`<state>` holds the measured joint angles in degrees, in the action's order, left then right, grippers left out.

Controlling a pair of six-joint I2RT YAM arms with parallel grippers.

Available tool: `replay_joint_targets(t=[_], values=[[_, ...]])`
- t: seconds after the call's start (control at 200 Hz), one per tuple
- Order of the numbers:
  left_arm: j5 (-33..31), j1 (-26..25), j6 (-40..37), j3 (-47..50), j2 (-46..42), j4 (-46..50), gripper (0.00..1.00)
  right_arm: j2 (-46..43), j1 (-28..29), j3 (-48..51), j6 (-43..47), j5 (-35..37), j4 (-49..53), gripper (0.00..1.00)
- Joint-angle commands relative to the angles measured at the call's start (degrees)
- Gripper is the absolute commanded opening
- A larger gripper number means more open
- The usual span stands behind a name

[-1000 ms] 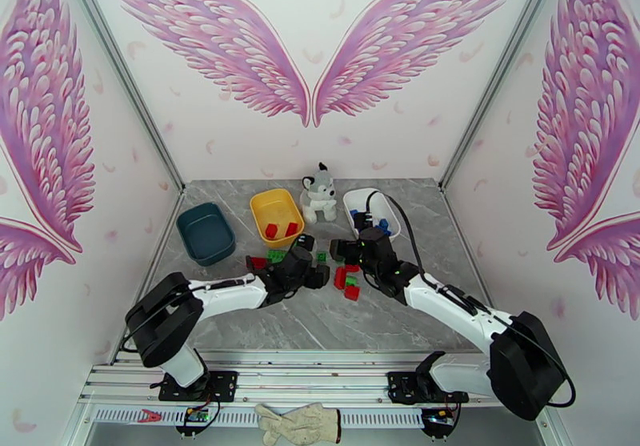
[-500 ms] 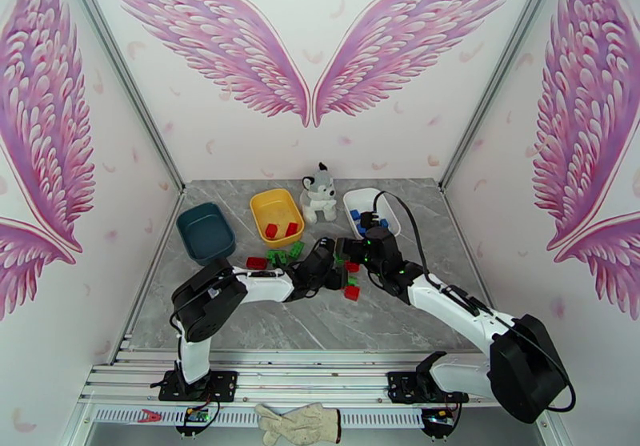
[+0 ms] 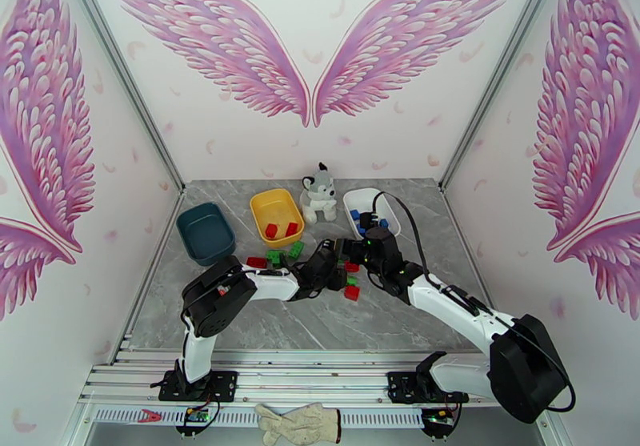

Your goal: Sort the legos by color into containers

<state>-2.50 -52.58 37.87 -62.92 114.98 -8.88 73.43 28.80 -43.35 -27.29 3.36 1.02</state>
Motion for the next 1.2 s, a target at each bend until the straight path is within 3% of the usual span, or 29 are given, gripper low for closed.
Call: replay_joint_targets(t=[0.0,0.125,0.405,0.695,0.94,1.07,1.195], values=[[0.13,-0.51,-0.46,-1.56,0.37,0.48,0.32,-0.26,-0.67,0.94,-0.94,-1.11,-1.59,0.79],[-0.77,-0.58,-0.51,0.05,-1.90,-0.04,0.21,-0.28,-0.63,1.01,-0.84,-1.88,-2.23,0.78],[-6.46,1.77,-2.59,7.11,-13.67,2.58,0.18,2.18,-0.59,0.25,-0.53,-6.73,-3.74,0.78],[-11.78,14.09,-7.04,10.41,-25.51,8.04,0.18,8.58,0.85,-2.61,-1.20,-14.79,-6.90,0.76],[-12.86,23.49,-10.42,1.41,-21.47,11.32,0.19,12.42,3.24,-5.06,-1.19,-15.17,-6.99,0.76],[-12.45,25.88,-11.11,-4.04,-16.57,12.26,0.24,12.74,3.61,-5.42,-0.93,-15.09,-6.91,0.77],[-11.66,26.45,-11.23,-7.74,-13.72,13.49,0.45,12.69,3.60,-5.60,-0.41,-14.62,-6.33,0.79]])
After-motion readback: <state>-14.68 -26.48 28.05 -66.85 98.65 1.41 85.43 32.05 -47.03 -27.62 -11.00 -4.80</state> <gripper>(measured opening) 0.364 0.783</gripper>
